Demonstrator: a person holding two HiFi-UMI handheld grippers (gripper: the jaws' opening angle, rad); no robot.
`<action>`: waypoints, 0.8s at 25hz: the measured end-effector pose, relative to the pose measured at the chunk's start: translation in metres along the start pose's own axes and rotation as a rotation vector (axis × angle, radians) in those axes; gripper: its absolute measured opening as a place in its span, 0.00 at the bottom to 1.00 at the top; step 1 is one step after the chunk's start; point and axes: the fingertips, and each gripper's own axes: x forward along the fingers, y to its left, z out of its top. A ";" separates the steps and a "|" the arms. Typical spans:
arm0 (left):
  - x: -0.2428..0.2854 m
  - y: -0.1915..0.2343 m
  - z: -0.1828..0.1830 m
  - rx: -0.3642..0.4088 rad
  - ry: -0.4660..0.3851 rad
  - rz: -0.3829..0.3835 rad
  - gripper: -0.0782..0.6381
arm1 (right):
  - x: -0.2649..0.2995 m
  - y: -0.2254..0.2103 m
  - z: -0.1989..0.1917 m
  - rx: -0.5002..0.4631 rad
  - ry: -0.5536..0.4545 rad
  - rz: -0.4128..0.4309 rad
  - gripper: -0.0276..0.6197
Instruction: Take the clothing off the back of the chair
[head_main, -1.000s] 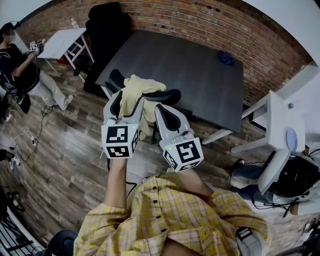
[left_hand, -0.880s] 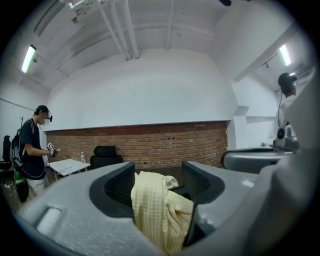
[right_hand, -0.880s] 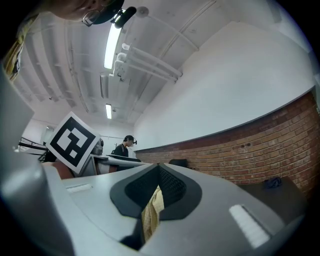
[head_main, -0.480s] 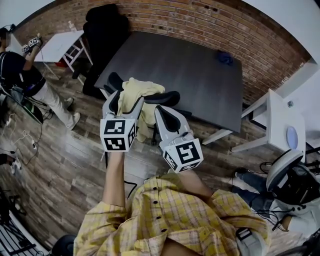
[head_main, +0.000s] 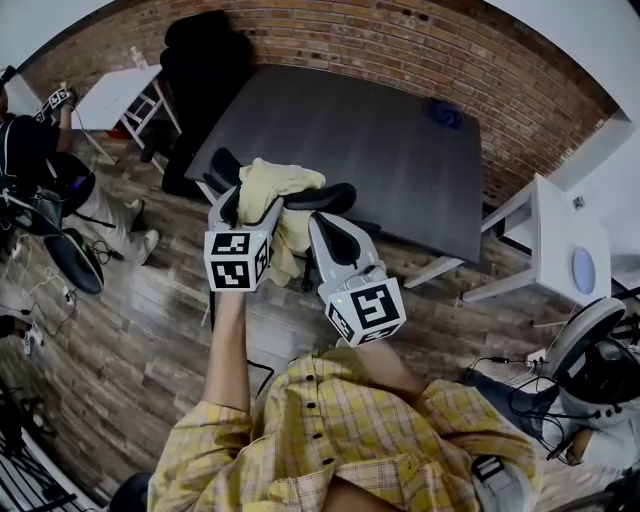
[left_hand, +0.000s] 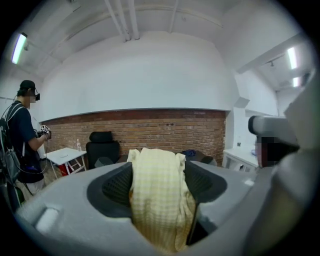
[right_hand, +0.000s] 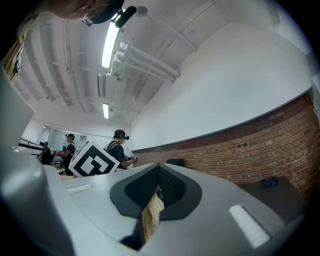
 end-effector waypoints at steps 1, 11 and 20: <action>0.000 0.000 0.000 -0.001 -0.005 0.009 0.58 | 0.000 0.000 0.000 0.001 0.001 0.000 0.05; -0.004 0.002 -0.001 0.040 0.011 0.057 0.36 | 0.000 -0.001 -0.005 0.002 0.013 0.002 0.05; -0.009 0.003 -0.003 -0.061 -0.023 0.069 0.31 | -0.007 -0.005 -0.007 0.013 0.021 -0.012 0.05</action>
